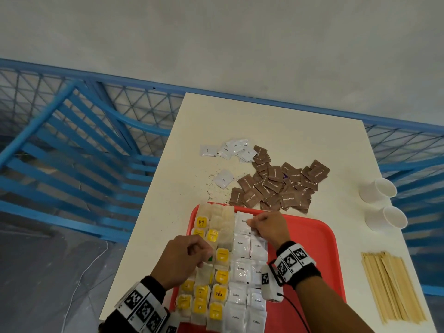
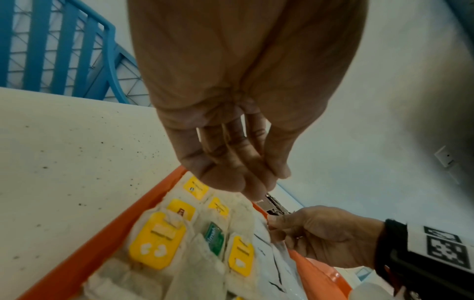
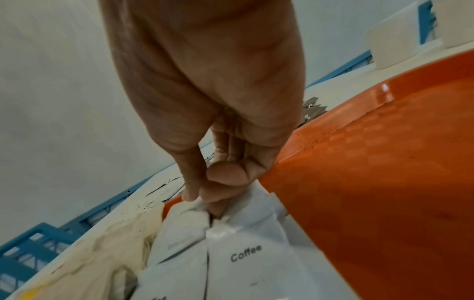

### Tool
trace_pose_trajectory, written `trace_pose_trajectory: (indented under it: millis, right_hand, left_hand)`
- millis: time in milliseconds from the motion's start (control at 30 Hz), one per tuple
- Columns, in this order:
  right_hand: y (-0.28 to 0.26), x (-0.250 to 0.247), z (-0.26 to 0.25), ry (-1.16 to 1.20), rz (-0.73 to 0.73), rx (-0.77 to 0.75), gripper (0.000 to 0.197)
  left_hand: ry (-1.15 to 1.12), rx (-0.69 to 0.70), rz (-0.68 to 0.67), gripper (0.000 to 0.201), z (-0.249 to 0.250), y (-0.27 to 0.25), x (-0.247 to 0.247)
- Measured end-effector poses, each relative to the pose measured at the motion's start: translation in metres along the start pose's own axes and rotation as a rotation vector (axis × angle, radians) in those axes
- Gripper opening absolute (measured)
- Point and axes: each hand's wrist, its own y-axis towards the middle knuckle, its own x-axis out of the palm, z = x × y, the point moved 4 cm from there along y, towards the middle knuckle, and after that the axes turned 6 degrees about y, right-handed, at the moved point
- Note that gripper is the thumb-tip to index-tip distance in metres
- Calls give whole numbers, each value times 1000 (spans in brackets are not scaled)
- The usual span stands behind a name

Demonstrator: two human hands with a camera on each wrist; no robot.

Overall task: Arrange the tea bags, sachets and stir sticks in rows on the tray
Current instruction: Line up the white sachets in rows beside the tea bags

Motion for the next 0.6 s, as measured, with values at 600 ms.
trace_pose_trajectory:
  millis: [600]
  right_hand:
    - [13, -31, -95, -501, -124, -310, 17]
  left_hand:
    - [391, 108, -26, 42, 41, 71, -50]
